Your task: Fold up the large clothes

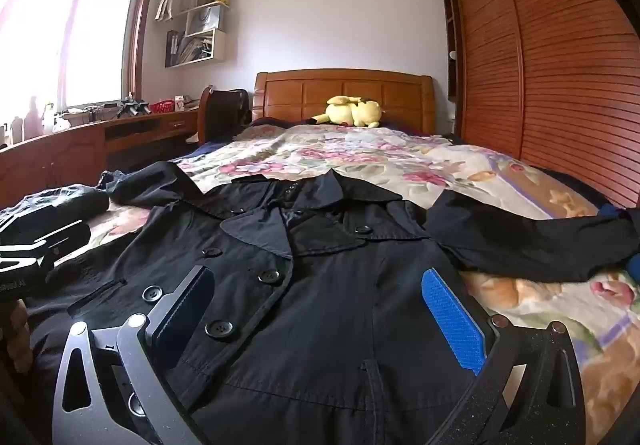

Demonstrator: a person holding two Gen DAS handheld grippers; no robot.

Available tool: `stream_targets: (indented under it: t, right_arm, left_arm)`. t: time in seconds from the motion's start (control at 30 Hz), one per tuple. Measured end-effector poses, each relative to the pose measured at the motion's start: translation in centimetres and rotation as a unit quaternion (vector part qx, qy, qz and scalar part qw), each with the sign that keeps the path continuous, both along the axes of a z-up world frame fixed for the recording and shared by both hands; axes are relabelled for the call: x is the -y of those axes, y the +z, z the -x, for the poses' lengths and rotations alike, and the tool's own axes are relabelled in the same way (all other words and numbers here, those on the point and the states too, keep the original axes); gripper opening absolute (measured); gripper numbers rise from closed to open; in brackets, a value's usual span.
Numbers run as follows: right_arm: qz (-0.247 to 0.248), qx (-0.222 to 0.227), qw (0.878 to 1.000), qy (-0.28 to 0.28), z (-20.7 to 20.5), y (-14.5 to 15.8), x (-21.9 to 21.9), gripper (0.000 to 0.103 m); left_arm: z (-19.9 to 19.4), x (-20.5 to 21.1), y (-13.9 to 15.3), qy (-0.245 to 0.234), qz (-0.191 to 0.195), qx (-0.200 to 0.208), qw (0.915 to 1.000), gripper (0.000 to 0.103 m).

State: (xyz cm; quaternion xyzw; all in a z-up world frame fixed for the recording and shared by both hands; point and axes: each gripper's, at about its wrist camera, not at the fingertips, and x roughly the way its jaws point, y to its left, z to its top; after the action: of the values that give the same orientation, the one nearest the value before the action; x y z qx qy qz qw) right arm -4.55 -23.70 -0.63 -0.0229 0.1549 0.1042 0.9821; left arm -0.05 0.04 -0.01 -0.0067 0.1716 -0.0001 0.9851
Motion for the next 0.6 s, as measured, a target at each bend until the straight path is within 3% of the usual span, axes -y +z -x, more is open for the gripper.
stream_targets:
  t: [0.6]
  right_arm:
    - [-0.005, 0.000, 1.000, -0.002, 0.16, 0.09, 0.22, 0.103]
  left_arm:
    - [0.02, 0.02, 0.03, 0.000, -0.007, -0.001, 1.0000, 0.103]
